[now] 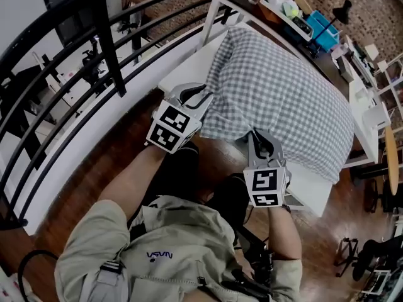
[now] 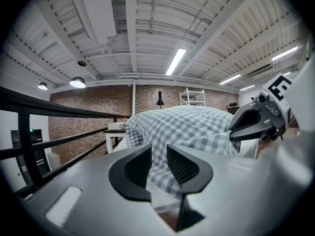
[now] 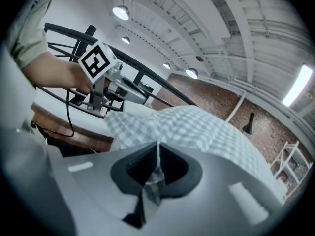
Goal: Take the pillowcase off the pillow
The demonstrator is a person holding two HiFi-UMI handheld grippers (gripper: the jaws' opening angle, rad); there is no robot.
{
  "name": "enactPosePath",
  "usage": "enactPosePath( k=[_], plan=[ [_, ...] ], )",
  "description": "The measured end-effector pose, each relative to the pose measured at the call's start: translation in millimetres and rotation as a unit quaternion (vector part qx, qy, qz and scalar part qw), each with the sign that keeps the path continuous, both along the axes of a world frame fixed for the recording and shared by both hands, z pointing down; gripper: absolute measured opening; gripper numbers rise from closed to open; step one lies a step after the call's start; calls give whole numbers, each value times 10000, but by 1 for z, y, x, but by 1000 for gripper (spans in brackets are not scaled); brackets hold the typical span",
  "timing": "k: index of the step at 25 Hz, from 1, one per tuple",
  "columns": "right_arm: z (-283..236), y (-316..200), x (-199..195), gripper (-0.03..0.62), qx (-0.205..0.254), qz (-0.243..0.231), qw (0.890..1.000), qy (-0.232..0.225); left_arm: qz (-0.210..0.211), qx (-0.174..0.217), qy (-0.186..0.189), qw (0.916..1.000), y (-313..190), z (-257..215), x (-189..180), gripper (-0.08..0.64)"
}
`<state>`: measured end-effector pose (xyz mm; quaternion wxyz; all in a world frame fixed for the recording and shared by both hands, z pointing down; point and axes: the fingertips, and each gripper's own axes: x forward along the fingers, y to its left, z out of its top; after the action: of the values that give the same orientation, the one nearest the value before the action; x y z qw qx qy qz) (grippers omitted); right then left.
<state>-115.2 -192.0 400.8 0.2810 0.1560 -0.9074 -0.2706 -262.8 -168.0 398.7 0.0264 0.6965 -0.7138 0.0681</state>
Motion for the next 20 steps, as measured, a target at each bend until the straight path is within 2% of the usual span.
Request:
enactPosePath(
  k=[3,5,7,10,12,14,15,17,20],
  plan=[
    [0,-8,34,14,-248,358,9989,-168,242,-195,73,9995,4,13,22,83],
    [-1,-4,39,15,-360,362,9985,-194,274,-198,70,9994,6,18,32,83],
    [-5,9,30,31,-353,128,9991,-189,258,-185,62,9995,7,22,38,83],
    [-16,31,3,155,-161,-237,9991,-317,278,-330,102,9990,8,31,45,86],
    [-23,43,-14,157,-121,-396,9981,-450,277,-374,91,9989,9,34,46,86],
    [-29,59,-28,199,-250,-643,9958,-600,270,-402,83,9988,10,36,46,86],
    [-32,67,-34,201,-249,-737,9950,-629,270,-418,80,9987,10,38,47,86],
    [-31,71,-45,203,-27,-731,9961,-490,264,-440,83,9986,11,40,47,86],
    [-2,54,-57,205,288,-427,9986,137,222,-412,119,9988,13,42,47,86]
  ],
)
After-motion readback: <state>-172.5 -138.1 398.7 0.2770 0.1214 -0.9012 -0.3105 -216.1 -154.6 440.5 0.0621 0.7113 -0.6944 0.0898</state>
